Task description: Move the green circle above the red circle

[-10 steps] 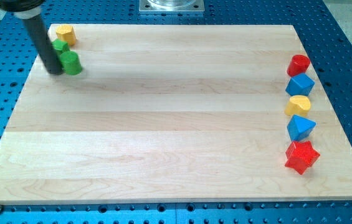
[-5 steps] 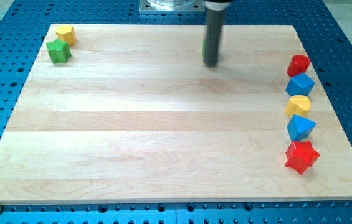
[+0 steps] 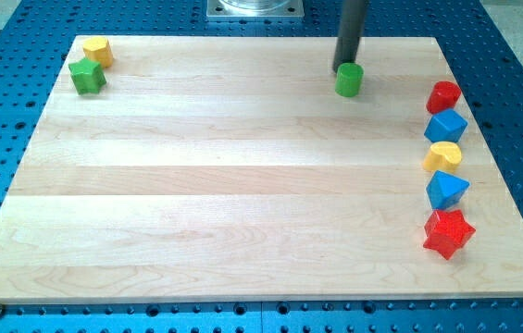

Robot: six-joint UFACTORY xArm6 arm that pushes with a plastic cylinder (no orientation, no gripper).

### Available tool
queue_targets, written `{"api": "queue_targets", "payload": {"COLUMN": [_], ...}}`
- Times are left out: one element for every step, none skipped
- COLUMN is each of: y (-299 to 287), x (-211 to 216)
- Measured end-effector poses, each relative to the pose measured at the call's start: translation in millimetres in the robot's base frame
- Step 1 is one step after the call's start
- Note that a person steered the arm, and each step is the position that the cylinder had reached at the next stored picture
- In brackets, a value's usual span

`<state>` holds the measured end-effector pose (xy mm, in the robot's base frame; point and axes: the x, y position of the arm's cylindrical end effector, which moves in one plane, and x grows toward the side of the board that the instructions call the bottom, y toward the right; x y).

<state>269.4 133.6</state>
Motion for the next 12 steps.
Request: {"api": "queue_targets", "payload": {"y": [-51.5,-65.3,-49.0,13.2,54.0,39.9,29.5,30.9,56.4,70.4,73.8,79.3], "x": [-15.1,23.1,32.2,32.2,31.9,36.5,51.1,62.2,50.6,39.6,30.3,26.5]}}
